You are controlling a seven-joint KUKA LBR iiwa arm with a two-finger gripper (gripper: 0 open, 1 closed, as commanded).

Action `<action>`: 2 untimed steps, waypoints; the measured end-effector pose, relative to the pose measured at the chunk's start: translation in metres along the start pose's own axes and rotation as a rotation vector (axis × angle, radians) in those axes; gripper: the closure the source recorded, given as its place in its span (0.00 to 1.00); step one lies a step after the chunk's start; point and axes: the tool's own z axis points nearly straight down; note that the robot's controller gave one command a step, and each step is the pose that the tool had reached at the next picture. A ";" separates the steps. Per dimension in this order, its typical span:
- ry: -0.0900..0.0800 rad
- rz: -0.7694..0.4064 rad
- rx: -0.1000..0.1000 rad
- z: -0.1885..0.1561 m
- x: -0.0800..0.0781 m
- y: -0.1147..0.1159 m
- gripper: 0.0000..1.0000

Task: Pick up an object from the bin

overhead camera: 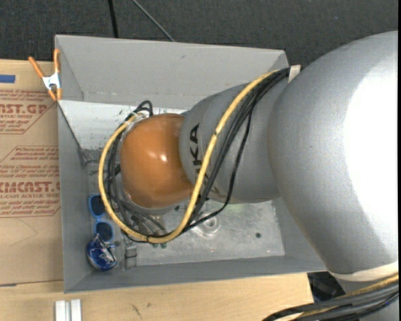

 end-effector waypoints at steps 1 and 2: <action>-0.011 -0.487 0.001 0.056 -0.015 0.011 0.00; -0.011 -0.486 -0.001 0.055 -0.014 0.012 1.00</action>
Offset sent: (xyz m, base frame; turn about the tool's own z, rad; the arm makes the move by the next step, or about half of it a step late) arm 0.0106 0.0130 -0.0559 -0.4872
